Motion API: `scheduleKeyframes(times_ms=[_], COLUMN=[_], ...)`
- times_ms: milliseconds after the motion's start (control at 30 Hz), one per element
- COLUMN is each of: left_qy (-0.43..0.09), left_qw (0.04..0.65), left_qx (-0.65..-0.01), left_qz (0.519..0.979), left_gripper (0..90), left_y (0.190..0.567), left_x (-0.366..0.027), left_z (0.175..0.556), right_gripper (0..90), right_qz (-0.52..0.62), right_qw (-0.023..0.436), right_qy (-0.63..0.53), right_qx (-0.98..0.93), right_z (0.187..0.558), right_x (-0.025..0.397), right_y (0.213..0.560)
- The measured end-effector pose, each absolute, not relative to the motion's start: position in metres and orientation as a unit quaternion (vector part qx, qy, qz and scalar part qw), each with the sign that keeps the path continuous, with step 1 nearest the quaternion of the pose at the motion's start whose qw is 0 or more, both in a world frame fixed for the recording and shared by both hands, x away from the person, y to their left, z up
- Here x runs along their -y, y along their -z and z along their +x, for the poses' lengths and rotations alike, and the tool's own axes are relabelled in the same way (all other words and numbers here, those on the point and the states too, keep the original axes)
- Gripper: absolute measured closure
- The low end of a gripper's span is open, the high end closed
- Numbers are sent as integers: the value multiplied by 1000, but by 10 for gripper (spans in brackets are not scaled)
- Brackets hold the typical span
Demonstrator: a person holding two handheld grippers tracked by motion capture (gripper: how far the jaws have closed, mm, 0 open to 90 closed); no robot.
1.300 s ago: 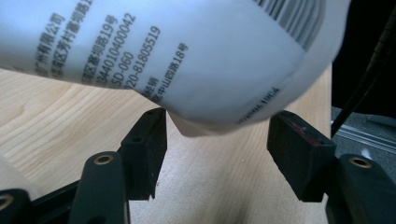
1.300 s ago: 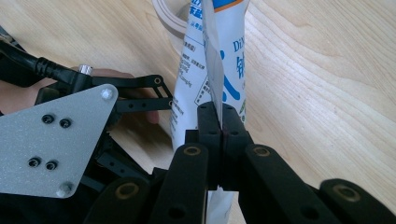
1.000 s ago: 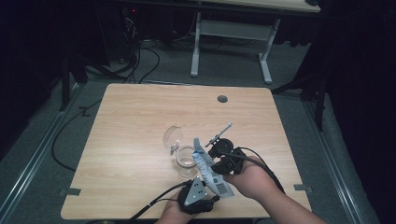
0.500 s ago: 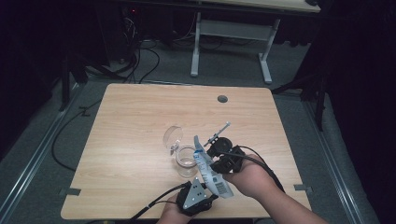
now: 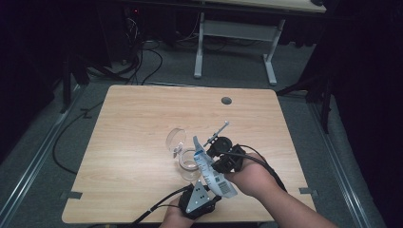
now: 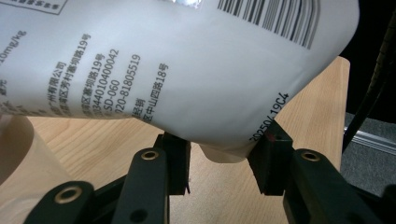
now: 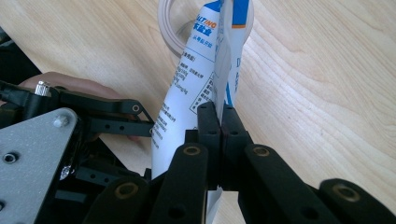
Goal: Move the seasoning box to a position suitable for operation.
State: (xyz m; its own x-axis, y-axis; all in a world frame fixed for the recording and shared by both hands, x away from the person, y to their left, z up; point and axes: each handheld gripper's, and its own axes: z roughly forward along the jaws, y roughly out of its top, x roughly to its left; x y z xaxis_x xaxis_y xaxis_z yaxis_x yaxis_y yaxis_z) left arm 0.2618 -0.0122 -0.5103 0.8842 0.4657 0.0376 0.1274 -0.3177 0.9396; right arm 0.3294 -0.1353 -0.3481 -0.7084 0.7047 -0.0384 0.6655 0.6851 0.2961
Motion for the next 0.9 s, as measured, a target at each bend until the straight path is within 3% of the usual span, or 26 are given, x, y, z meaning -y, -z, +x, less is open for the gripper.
scheduleKeyframes(times_ms=[900], left_qy=[-153], left_qw=[567], left_qx=[-184], left_qz=[788], left_gripper=[623], left_y=[501], left_x=[10], left_z=[263], right_gripper=[900], right_qz=[360], right_qw=[88], right_qy=[-125], right_qx=[-920], right_z=[338], right_x=[123], right_y=[342])
